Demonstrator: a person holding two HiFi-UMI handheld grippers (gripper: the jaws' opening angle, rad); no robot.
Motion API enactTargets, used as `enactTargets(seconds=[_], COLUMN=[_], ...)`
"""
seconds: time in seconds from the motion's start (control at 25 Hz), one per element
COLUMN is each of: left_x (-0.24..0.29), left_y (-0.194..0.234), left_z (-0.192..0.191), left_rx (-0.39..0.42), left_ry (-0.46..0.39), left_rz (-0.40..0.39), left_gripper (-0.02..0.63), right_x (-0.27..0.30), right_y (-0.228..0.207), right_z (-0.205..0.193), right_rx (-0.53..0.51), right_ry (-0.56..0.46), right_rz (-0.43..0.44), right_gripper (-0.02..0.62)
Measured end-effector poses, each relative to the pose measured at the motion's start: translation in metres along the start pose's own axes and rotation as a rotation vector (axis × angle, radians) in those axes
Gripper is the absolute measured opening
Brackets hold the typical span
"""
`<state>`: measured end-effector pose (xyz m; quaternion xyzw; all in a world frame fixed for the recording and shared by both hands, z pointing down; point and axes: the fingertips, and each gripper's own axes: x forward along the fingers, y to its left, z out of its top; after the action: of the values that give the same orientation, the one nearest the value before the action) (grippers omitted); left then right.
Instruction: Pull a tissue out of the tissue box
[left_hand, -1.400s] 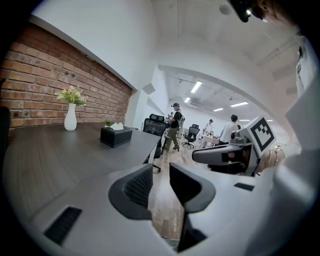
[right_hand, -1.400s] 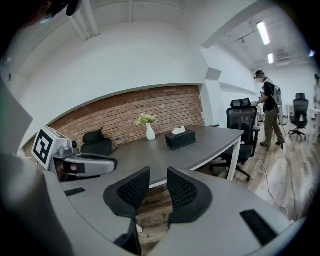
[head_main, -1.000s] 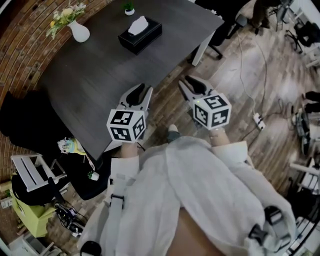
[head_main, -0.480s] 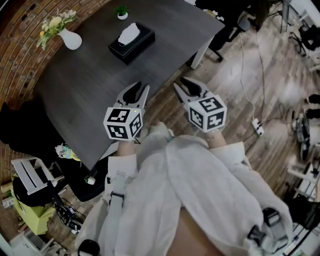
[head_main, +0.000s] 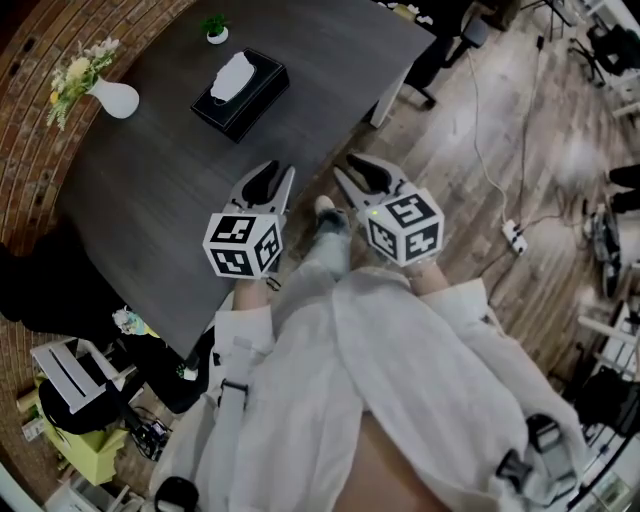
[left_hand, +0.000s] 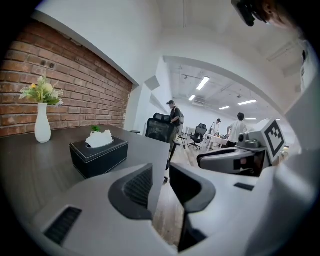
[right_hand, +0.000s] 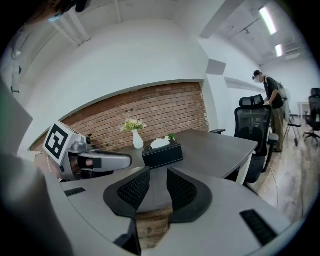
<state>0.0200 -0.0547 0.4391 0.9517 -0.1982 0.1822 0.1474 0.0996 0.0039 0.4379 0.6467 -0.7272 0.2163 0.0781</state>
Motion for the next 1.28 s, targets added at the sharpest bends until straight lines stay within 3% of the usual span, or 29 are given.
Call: enactTargets(seconds=[0.28, 0.8, 1.28], left_x=[0.044, 0.092, 0.118], left_y=[0.025, 0.117, 0.149], left_z=[0.023, 0.079, 0.073], left_rx=[-0.015, -0.064, -0.078], left_ry=[-0.015, -0.074, -0.029], left_rz=[0.001, 0.113, 0.148], left_gripper=[0.101, 0.101, 0.101], right_x=[0.039, 0.133, 0.184], right_y=[-0.036, -0.075, -0.085], right_z=[0.016, 0.084, 0.084], right_rx=[-0.007, -0.068, -0.083], right_ry=[0.025, 0.031, 0.113], right_rz=[0.004, 0.073, 0.117], right_gripper=[0.087, 0.094, 0.110])
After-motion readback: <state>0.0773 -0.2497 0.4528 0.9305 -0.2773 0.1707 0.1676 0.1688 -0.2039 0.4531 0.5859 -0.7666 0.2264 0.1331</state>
